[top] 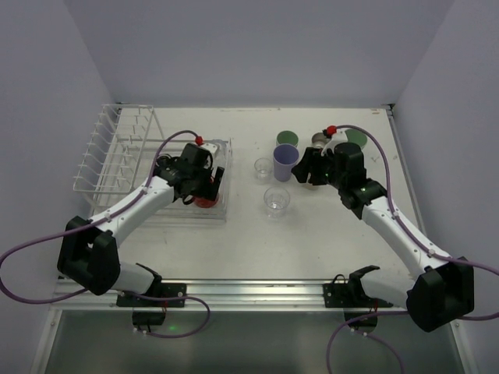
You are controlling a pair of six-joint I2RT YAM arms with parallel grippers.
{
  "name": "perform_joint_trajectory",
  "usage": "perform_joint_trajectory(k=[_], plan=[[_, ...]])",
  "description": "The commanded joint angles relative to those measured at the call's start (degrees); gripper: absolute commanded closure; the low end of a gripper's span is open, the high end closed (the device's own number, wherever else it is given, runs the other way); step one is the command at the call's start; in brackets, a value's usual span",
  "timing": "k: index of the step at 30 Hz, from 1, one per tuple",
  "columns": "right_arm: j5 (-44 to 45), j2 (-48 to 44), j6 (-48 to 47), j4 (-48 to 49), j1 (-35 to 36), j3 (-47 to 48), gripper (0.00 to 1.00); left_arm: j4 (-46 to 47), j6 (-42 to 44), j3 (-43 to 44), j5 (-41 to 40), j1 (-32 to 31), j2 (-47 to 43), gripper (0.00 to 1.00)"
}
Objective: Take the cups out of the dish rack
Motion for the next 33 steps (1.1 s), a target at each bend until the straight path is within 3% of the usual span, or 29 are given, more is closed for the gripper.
perform_joint_trajectory(k=[1, 7, 10, 14, 20, 24, 33], plan=[[-3.5, -2.7, 1.2, 4.8, 0.1, -1.2, 0.36, 2.1, -0.1, 2.1, -2.7, -0.2, -2.6, 0.61], [-16.0, -6.4, 6.1, 16.2, 0.1, -5.6, 0.11, 4.3, -2.5, 3.3, -2.5, -0.2, -10.9, 0.73], [-19.1, -8.3, 9.1, 20.9, 0.5, -7.2, 0.05, 4.9, -3.8, 3.7, -2.5, -0.2, -15.3, 0.75], [-22.2, -10.7, 15.1, 28.9, 2.2, -10.0, 0.05, 6.9, -6.6, 4.3, 1.7, -0.2, -22.3, 0.75], [-22.0, -7.6, 23.2, 44.3, 11.1, -12.0, 0.09, 22.9, -16.1, -2.3, 21.6, -0.2, -30.8, 0.75], [-22.5, -3.4, 26.5, 47.3, 13.5, -10.4, 0.10, 31.2, -20.7, -5.5, 30.8, -0.2, -32.3, 0.75], [-27.0, 1.3, 33.6, 57.1, 14.1, -10.7, 0.11, 40.4, -23.4, -8.5, 39.7, -0.2, -30.4, 0.72]])
